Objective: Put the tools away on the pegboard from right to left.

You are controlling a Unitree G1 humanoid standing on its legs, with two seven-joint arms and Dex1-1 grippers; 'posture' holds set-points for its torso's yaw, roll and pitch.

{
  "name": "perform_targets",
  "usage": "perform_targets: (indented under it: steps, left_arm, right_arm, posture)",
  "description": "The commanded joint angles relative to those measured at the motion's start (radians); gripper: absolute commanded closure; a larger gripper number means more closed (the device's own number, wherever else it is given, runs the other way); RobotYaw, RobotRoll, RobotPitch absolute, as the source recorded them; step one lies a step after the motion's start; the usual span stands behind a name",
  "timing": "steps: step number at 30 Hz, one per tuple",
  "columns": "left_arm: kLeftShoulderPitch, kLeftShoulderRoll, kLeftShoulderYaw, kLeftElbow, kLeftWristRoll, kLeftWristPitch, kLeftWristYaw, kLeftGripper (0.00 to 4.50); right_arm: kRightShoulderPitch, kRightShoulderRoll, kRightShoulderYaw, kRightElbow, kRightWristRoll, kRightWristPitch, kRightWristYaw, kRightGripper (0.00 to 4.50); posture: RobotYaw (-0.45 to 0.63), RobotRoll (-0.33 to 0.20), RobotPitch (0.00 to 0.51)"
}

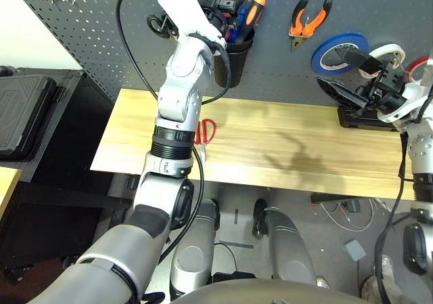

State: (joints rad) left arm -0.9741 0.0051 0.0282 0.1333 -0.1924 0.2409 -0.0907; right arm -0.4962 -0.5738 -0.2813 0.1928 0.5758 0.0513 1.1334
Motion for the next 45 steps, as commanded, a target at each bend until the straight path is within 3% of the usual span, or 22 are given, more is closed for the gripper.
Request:
perform_targets:
  steps: [1, 4, 13, 20, 25, 34, 45]
  left_arm:
    - [0.003, 0.003, -0.010, -0.053, 0.005, 0.019, -0.006, 0.03]
    - [-0.001, 0.012, -0.002, -0.086, 0.003, 0.037, 0.001, 0.03]
    - [0.083, 0.126, 0.059, -0.441, -0.057, 0.297, 0.011, 0.03]
    - [0.306, 0.170, 0.041, -0.677, -0.085, 0.503, 0.029, 0.03]
    - [0.503, 0.141, -0.007, -0.766, -0.064, 0.586, 0.076, 0.03]
    - [0.709, 0.144, -0.103, -0.658, 0.051, 0.535, 0.111, 0.03]
    - [0.748, 0.124, -0.130, -0.336, 0.165, 0.403, 0.125, 0.03]
  right_arm:
    - [0.009, 0.006, 0.014, 0.026, -0.008, -0.018, 0.017, 0.00]
    - [0.008, 0.008, 0.018, 0.031, -0.009, -0.022, 0.022, 0.00]
    - [0.089, 0.004, 0.057, -0.019, 0.000, 0.006, 0.072, 0.00]
    - [0.178, -0.021, 0.152, -0.050, -0.089, 0.038, 0.063, 0.00]
    - [0.210, 0.000, 0.245, -0.047, -0.196, 0.029, 0.010, 0.00]
    - [0.197, 0.064, 0.362, 0.010, -0.334, 0.017, -0.093, 0.00]
    - [0.157, 0.148, 0.471, 0.104, -0.488, 0.025, -0.227, 0.00]
  posture:
    - [0.18, 0.000, 0.227]
    - [0.18, 0.000, 0.229]
    - [0.20, 0.000, 0.236]
    - [0.23, 0.000, 0.252]
    - [0.25, 0.000, 0.267]
    - [0.27, 0.000, 0.291]
    - [0.27, 0.000, 0.311]
